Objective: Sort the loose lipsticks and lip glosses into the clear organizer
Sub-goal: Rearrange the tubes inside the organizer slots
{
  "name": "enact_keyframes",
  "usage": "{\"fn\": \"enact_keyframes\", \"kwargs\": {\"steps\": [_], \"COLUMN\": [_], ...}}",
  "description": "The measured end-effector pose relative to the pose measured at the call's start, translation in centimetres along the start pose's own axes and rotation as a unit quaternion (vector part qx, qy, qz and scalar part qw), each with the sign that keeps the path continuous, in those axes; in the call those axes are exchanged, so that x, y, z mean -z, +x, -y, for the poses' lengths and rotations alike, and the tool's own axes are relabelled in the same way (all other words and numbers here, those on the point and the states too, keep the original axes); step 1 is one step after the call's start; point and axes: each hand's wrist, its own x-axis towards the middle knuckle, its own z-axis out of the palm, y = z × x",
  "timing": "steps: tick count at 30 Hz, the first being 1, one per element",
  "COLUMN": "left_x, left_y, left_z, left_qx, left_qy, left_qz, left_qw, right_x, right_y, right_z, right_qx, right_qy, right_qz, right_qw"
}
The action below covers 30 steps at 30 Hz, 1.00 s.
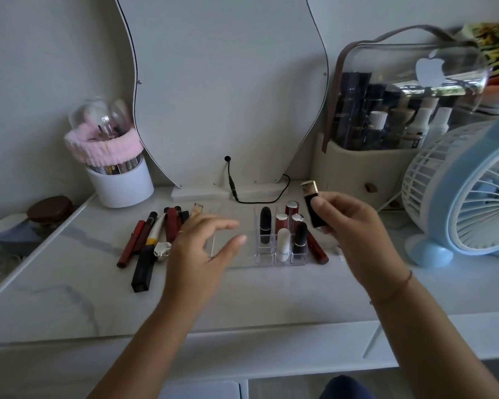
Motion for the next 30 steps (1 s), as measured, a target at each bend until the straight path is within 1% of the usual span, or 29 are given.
{"fn": "enact_keyframes", "kwargs": {"steps": [1,3,4,6,8,10,12,16,19,21,25,30], "left_x": [-0.5,-1.5,-2.0,-2.7,-2.8,-2.8,-2.7,-2.9,-3.1,-3.4,-4.2,-5.3], "left_y": [0.2,0.4,0.5,0.4,0.2,0.0,-0.1,-0.2,-0.3,-0.1,0.1,0.4], "left_z": [-1.2,-3.1,-3.7,-4.0,-3.6,-3.1,-2.6,-2.1,-1.9,-1.5,-0.8,-0.4], "left_qx": [0.027,0.089,0.111,0.137,0.151,0.167,0.182,0.207,0.217,0.220,0.211,0.192], "left_qy": [-0.056,-0.192,-0.244,-0.284,-0.283,-0.271,-0.270,-0.310,-0.327,-0.315,-0.251,-0.215], "left_qz": [0.026,0.093,0.114,0.115,0.094,0.081,0.082,0.085,0.085,0.065,0.044,0.021], "left_qw": [0.998,0.973,0.957,0.942,0.943,0.945,0.942,0.924,0.916,0.921,0.944,0.957], "right_x": [-0.9,-2.5,-3.2,-4.3,-4.7,-4.8,-4.7,-4.3,-4.2,-3.8,-1.8,1.1], "right_y": [-0.8,-2.0,-2.5,-3.2,-3.4,-3.6,-3.6,-3.3,-3.2,-3.2,-3.2,-3.4], "right_z": [0.1,0.0,-0.3,-0.9,-1.6,-2.0,-2.3,-2.9,-3.5,-3.8,-4.4,-6.1], "right_qx": [0.004,0.016,0.020,0.035,0.053,0.062,0.058,0.037,0.032,0.038,0.062,0.030], "right_qy": [0.033,0.051,0.035,-0.027,-0.077,-0.101,-0.103,-0.095,-0.102,-0.110,-0.143,-0.182], "right_qz": [0.024,0.057,0.061,0.059,0.039,0.023,0.014,-0.023,-0.028,-0.047,-0.113,-0.183], "right_qw": [0.999,0.997,0.997,0.997,0.995,0.993,0.993,0.995,0.994,0.992,0.981,0.966]}}
